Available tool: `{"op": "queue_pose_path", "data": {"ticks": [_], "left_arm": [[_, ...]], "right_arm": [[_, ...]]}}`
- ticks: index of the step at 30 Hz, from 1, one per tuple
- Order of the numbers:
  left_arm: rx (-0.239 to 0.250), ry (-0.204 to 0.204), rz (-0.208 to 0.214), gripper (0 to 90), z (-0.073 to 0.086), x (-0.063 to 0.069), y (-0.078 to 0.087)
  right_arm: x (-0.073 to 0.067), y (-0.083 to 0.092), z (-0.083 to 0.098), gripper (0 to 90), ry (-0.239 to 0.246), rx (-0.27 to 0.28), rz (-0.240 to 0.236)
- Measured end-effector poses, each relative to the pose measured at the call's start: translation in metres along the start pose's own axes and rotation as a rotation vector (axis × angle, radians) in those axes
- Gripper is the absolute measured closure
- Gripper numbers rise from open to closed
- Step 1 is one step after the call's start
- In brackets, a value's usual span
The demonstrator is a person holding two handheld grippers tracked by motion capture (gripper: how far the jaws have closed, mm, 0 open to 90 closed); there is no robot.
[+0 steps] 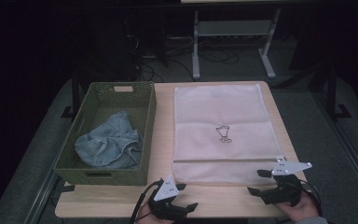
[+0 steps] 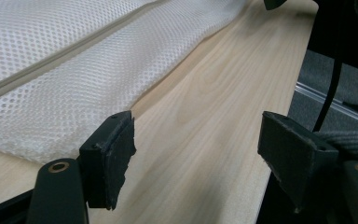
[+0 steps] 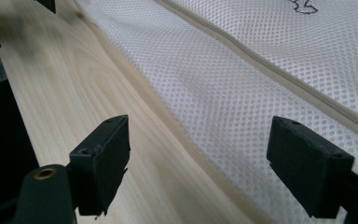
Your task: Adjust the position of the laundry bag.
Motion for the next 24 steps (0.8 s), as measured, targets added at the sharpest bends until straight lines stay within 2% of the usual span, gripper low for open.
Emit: {"op": "queue_pose_path", "data": {"ticks": [4,11,14,17,18,20,21,22,24], "left_arm": [[0.000,0.016,0.000,26.5,0.002,-0.002,0.001],[-0.005,0.001,-0.020,26.5,0.004,-0.002,0.006],[0.006,0.013,-0.043,26.5,0.005,-0.004,0.012],[0.014,0.017,-0.053,26.5,0.005,-0.005,0.013],[0.016,0.019,-0.055,26.5,0.005,-0.006,0.014],[0.014,0.017,-0.052,26.5,0.005,-0.007,0.014],[0.013,0.010,-0.054,26.5,0.004,-0.008,0.013],[0.013,0.010,-0.054,26.5,0.004,-0.008,0.013],[0.015,0.012,-0.051,26.5,0.003,-0.009,0.013]], "right_arm": [[0.005,-0.002,-0.004,20.1,-0.003,0.002,-0.010],[0.017,-0.008,-0.020,20.5,0.027,-0.017,-0.023],[0.026,-0.014,-0.036,21.0,0.066,-0.023,-0.030],[0.031,-0.020,-0.045,21.0,0.083,-0.037,-0.032],[0.036,-0.025,-0.055,21.4,0.097,-0.052,-0.038],[0.037,-0.027,-0.059,21.9,0.098,-0.055,-0.040],[0.040,-0.031,-0.068,22.0,0.115,-0.066,-0.041],[0.040,-0.031,-0.068,22.0,0.115,-0.066,-0.041],[0.044,-0.040,-0.082,22.6,0.143,-0.094,-0.043]]}}
Point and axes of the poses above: each handheld gripper's, and its own axes: y roughly backward along the jaws, z roughly out of its underside, x roughly to its right, the point moved 1 cm from there along -y, roughly forward along the jaws, and after that the axes turned 5 degrees about x, right-handed, at the moved point
